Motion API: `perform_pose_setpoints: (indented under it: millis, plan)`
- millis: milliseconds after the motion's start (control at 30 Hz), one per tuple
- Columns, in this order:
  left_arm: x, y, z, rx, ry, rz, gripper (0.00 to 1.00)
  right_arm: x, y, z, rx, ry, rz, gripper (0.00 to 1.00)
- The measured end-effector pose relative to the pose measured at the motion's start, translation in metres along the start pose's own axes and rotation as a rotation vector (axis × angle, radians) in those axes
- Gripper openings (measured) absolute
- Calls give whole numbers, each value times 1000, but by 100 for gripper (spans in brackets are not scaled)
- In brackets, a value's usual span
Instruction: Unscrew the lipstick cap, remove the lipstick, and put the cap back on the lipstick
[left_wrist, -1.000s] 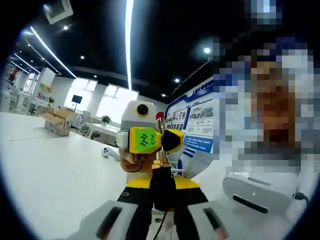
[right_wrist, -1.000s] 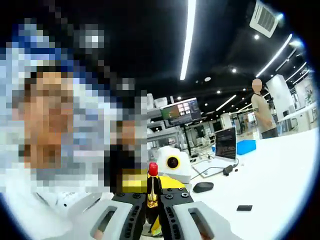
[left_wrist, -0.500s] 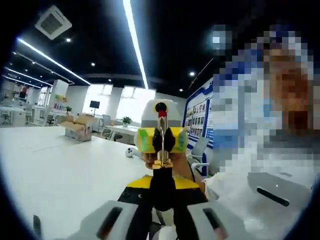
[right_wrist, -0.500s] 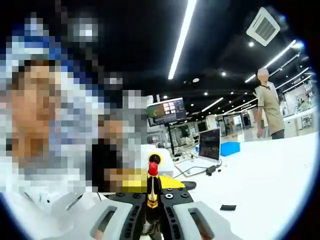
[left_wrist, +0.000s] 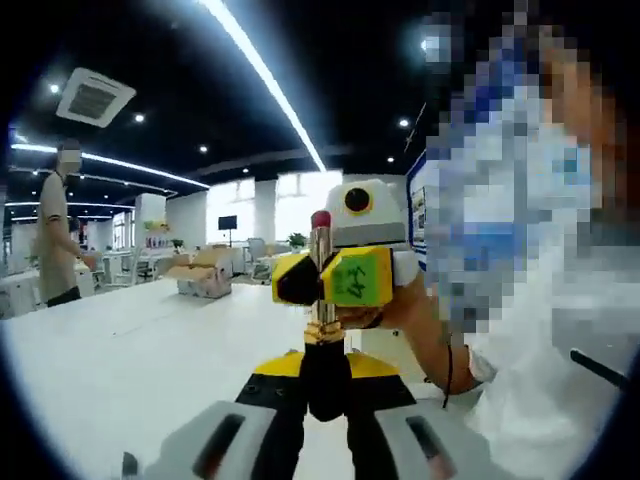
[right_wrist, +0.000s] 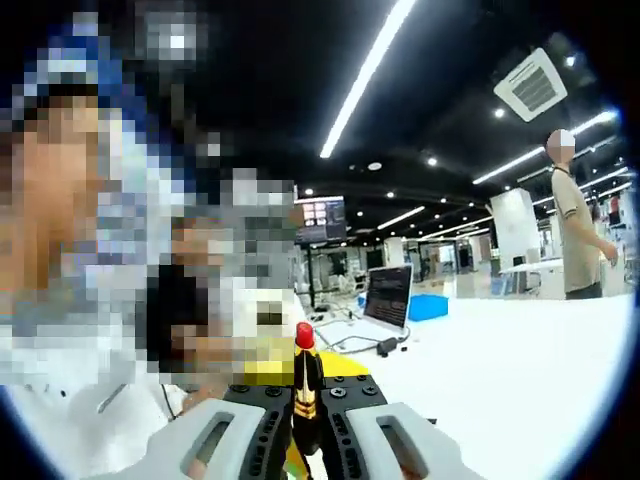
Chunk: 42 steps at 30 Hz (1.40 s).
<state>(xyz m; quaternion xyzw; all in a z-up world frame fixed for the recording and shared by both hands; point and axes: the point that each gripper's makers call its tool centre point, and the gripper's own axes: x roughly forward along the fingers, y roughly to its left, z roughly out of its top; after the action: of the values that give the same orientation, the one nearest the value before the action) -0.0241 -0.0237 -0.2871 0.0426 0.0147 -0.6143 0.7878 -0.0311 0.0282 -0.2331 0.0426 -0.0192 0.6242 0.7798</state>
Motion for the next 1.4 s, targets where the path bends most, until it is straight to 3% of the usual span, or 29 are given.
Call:
perform_pose_setpoints:
  millis: [167,600,733,1000,1200,1333,1400]
  plan:
    - [2,10,-2,94,29,118,15,4,-1,-1,-59,22,-57,6]
    - [-4,18,10,144,9,263,15,-2,-9,11,-78,-38,-119,6]
    - [-4,20,9,155,12,270,15,-2,-10,12,-78,-39,-120,6]
    - [-6,14,10,156,14,191,17,-2,-8,13,-40,-51,-83,6]
    - [-6,6,12,32,-26,80,28,-5,-9,13,-30,-53,-75,6]
    - [-8,0,19,-69,-81,-8,33,-5,-3,15,13,-68,-23,6]
    - [-9,-9,23,-157,-109,-97,36,-4,8,18,52,-86,42,6]
